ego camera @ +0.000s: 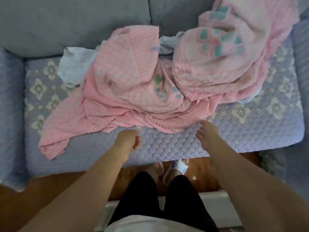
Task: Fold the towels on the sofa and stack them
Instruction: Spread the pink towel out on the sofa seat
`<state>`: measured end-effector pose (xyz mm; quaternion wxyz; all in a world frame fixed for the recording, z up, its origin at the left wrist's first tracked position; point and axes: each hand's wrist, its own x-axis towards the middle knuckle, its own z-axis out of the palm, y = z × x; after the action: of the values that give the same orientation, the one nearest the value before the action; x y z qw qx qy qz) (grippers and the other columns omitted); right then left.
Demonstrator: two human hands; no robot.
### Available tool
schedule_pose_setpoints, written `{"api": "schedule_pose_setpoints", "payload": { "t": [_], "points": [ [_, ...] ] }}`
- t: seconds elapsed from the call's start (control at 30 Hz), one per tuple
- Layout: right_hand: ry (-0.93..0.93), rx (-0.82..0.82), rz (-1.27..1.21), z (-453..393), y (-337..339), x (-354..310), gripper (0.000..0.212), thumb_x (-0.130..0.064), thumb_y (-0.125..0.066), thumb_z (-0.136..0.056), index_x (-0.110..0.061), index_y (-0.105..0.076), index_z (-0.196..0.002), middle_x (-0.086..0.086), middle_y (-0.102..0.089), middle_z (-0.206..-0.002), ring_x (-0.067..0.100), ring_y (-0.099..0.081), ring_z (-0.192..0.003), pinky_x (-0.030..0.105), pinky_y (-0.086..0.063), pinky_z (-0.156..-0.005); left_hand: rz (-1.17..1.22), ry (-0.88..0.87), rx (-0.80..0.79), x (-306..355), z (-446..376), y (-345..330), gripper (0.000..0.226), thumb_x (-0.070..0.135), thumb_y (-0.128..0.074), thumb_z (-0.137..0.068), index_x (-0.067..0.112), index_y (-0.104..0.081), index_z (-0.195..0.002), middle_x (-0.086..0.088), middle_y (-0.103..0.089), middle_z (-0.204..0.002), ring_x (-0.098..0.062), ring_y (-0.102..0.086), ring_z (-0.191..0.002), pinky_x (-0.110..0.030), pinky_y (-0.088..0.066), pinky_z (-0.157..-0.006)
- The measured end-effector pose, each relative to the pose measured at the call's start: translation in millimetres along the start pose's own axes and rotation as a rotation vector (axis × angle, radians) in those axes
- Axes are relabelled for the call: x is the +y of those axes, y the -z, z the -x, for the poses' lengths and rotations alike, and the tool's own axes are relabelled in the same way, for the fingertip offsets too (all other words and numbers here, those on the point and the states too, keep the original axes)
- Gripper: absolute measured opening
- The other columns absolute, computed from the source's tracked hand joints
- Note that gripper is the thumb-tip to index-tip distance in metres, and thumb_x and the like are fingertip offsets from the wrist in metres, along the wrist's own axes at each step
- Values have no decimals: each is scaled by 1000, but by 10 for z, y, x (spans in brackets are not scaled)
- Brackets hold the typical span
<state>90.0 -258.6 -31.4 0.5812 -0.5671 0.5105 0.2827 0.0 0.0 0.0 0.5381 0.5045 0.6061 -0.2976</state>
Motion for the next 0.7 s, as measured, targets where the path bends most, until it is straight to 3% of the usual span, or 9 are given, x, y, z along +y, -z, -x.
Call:
{"api": "schedule_pose_setpoints", "payload": {
  "t": [0.1,0.13,0.23,0.3,0.37,0.47,0.57,0.63,0.7],
  "points": [
    [-37,-35,-51,-261,-158,-68,9,-25,-63,-94,-17,-63,-94,3,-56,-88,13,-52,-61,27,-45,-66,-49,-39,23,-29,-207,172,12,7,-53,-99,7,-58,-88,-10,-58,-67,-20,-53,-50,-26,-36,-53],
    [-51,-36,-82,-299,-212,-77,8,-24,-62,-95,-16,-62,-96,3,-56,-88,13,-52,-59,28,-45,-69,-64,-39,3,-84,-198,238,8,7,-55,-98,7,-59,-92,-11,-59,-69,-20,-53,-53,-26,-37,-55],
    [-90,-78,-160,-199,-306,-47,26,-20,-58,-97,-11,-59,-122,9,-60,-115,20,-61,-93,34,-46,-93,-91,26,-18,-273,-60,385,6,10,-56,-97,8,-62,-97,-9,-61,-72,-20,-55,-57,-26,-43,-55],
    [-116,-154,-308,65,-276,-78,37,-15,-53,-97,-8,-52,-133,15,-59,-128,29,-61,-112,42,-51,-98,-79,61,-35,-309,109,406,7,15,-57,-98,10,-63,-98,-7,-63,-74,-20,-59,-60,-25,-47,-55],
    [-113,-241,-437,474,-226,-171,36,-10,-51,-95,-8,-54,-131,17,-61,-129,33,-62,-117,48,-54,-97,-98,2,-74,-288,272,345,7,14,-57,-97,12,-63,-98,-8,-65,-79,-23,-63,-67,-28,-51,-60],
    [-77,-308,-492,1122,-160,-262,36,-7,-51,-95,-9,-54,-132,18,-63,-129,35,-66,-114,51,-54,-97,-408,-388,-89,-208,555,109,26,10,-60,-91,18,-61,-116,-8,-63,-110,-24,-62,-99,-36,-52,-90],
    [-19,-327,-445,1682,-50,-319,33,-8,-52,-96,-7,-55,-128,19,-64,-128,33,-69,-110,45,-58,-89,-635,-806,-63,-14,980,-111,71,8,-67,-88,26,-36,-149,-3,-26,-150,-14,-31,-134,-26,-29,-112],
    [4,-329,-414,1945,24,-345,33,-8,-51,-96,-4,-55,-129,19,-64,-128,32,-69,-110,45,-57,-91,-729,-1012,-22,145,1157,-189,84,2,-67,-81,29,-32,-153,-4,-18,-157,-19,-22,-142,-34,-26,-117],
    [28,-342,-364,2131,129,-381,36,-8,-52,-96,-2,-53,-132,19,-64,-128,32,-69,-109,45,-56,-94,-645,-1054,-73,311,1218,-214,80,-4,-62,-75,35,-46,-143,-4,-36,-149,-25,-37,-136,-46,-36,-116]
  ]
}}
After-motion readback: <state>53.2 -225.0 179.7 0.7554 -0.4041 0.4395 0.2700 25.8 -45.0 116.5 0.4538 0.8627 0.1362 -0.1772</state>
